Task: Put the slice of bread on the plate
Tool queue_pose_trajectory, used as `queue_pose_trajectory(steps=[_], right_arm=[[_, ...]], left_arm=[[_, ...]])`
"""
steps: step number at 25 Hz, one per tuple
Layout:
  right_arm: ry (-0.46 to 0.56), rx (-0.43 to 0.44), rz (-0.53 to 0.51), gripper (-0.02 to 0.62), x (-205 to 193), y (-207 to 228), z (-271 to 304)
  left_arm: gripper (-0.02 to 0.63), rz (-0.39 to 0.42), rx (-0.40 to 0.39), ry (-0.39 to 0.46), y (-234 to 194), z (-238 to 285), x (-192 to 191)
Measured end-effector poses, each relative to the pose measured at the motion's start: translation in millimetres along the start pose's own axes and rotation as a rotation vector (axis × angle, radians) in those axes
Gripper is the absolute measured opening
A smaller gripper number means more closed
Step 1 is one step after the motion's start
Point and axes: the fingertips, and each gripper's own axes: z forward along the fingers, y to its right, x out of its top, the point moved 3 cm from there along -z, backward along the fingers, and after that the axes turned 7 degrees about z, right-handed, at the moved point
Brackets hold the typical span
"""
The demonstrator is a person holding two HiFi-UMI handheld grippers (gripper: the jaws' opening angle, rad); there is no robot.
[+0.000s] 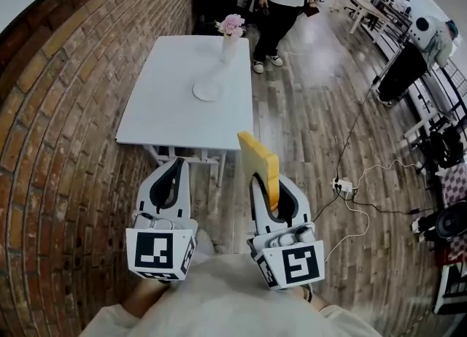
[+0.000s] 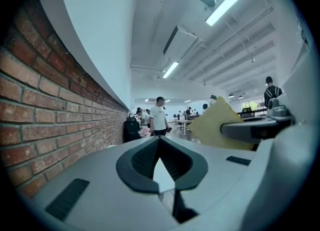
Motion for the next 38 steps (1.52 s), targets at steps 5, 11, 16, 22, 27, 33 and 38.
queue_pose_trajectory(steps=[5, 11, 16, 22, 27, 33, 38], right_arm=[[-0.005, 0.002, 0.013, 0.092, -3.9, 9.3, 9.6], [0.005, -0.002, 0.012, 0.092, -3.8, 16.6, 29.8], [0.007, -0.021, 0.004, 0.092, -7.6, 25.2, 58.0], [0.001, -0.029, -0.013, 0.092, -6.1, 35.3, 118.5], [-0.013, -0.021, -0.016, 0.092, -8.4, 41.9, 178.4], [-0.043, -0.043, -0.003, 0.092, -9.9, 55.4, 239.7], [-0.064, -0.057, 0.005, 0.092, -11.0, 65.9, 287.1]], left_arm=[[0.011, 0.003, 0.007, -0.006, -2.3, 12.4, -2.0], [0.011, -0.001, -0.001, -0.001, -10.7, 34.4, -4.1], [0.011, -0.004, -0.02, 0.011, -25.1, 66.4, -11.0], [0.011, -0.025, -0.045, 0.018, -54.7, 123.0, -15.0], [0.011, -0.029, -0.067, 0.007, -83.2, 175.5, -20.6], [0.011, -0.036, -0.095, -0.019, -112.5, 231.3, -24.8], [0.011, -0.04, -0.126, -0.035, -132.5, 275.7, -27.5]])
